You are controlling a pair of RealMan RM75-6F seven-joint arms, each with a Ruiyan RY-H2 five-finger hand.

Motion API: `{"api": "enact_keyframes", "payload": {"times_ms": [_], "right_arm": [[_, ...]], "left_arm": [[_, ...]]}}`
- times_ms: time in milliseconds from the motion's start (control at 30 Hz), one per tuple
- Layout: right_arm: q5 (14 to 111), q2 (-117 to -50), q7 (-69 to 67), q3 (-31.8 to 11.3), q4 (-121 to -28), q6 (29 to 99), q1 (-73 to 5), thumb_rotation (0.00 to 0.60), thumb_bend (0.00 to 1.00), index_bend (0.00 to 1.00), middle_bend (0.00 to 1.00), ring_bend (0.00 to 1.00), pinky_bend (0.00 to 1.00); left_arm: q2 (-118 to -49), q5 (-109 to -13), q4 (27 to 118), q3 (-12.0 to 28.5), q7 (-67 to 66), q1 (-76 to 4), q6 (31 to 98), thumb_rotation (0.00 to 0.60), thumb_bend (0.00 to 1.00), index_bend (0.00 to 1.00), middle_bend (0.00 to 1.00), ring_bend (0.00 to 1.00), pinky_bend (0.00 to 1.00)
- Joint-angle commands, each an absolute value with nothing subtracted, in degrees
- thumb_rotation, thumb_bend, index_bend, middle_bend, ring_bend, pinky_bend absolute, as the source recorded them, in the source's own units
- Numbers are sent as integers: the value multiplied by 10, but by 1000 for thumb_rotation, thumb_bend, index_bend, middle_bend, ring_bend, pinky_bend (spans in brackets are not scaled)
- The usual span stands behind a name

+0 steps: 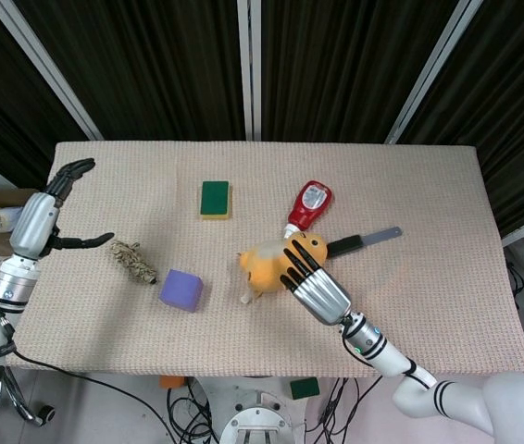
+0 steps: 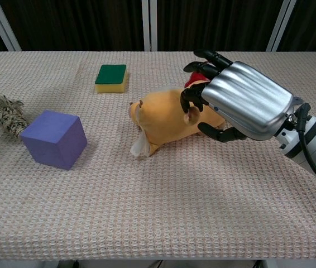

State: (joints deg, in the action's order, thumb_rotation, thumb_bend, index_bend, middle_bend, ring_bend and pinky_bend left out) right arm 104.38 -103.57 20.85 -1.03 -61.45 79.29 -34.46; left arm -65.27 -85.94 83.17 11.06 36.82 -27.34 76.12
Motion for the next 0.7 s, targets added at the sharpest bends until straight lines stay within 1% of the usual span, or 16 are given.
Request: {"api": "enact_keyframes", "payload": {"times_ms": [33, 233, 333, 467, 567, 633, 700], "right_arm": [[1046, -1032, 207, -8, -619, 798, -343, 600, 342, 331, 422, 40, 0], [1047, -1031, 200, -3, -616, 808, -336, 600, 342, 338, 436, 39, 0], [1045, -1039, 192, -4, -604, 808, -336, 600, 345, 398, 477, 43, 0], [1044, -1056, 180, -9, -584, 814, -340, 600, 356, 442, 491, 46, 0], [1045, -1071, 175, -16, -566, 825, -342, 600, 373, 511, 519, 56, 0], [1043, -1082, 170, -20, -552, 831, -343, 600, 384, 573, 553, 74, 0], [1037, -1093, 155, -24, -543, 831, -345, 600, 386, 614, 583, 90, 0]], "left_arm": [[-653, -860, 833, 110, 367, -274, 761, 406, 60, 112, 89, 68, 186], [-653, -858, 834, 112, 364, -276, 759, 405, 60, 112, 89, 68, 186], [-654, -859, 833, 111, 364, -277, 757, 403, 60, 112, 89, 68, 186], [-655, -859, 829, 111, 368, -279, 755, 389, 61, 113, 89, 68, 186], [-656, -858, 826, 112, 370, -280, 754, 388, 61, 112, 89, 68, 186], [-656, -858, 824, 111, 369, -281, 752, 390, 61, 112, 89, 68, 186], [-657, -857, 822, 111, 367, -282, 750, 390, 61, 112, 89, 68, 186]]}}
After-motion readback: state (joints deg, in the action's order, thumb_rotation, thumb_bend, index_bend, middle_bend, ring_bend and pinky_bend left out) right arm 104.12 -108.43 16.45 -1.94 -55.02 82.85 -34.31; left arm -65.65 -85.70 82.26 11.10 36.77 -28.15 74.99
